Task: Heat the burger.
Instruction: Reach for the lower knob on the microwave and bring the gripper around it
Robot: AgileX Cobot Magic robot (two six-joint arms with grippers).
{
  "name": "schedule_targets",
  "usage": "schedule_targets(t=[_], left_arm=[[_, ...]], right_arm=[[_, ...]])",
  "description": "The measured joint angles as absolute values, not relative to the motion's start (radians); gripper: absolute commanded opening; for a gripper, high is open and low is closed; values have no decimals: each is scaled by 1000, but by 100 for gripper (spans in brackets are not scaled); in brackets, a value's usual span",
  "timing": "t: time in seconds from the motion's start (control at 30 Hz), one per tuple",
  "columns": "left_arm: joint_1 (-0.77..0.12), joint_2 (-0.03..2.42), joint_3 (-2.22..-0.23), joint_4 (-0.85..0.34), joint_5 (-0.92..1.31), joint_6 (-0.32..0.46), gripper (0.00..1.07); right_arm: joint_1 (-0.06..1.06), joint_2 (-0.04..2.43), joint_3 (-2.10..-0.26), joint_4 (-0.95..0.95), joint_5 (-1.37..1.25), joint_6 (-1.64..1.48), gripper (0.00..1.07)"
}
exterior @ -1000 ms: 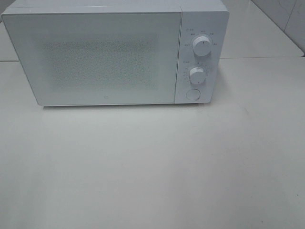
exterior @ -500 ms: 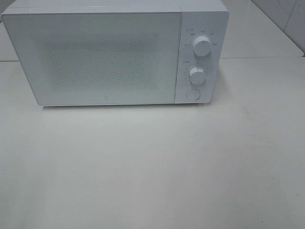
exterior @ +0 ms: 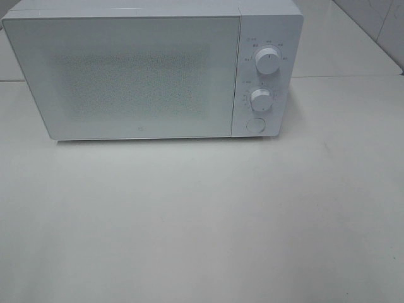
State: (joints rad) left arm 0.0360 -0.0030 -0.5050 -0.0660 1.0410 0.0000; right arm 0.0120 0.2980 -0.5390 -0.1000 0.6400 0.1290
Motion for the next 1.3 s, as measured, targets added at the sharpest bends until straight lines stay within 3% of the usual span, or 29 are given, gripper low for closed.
schedule_targets(t=[0.9, 1.3], left_arm=[[36, -3, -505, -66, 1041, 0, 98], [36, -3, -505, -66, 1041, 0, 98]], right_arm=[[12, 775, -539, -93, 150, 133, 73], [12, 953, -360, -91, -268, 133, 73]])
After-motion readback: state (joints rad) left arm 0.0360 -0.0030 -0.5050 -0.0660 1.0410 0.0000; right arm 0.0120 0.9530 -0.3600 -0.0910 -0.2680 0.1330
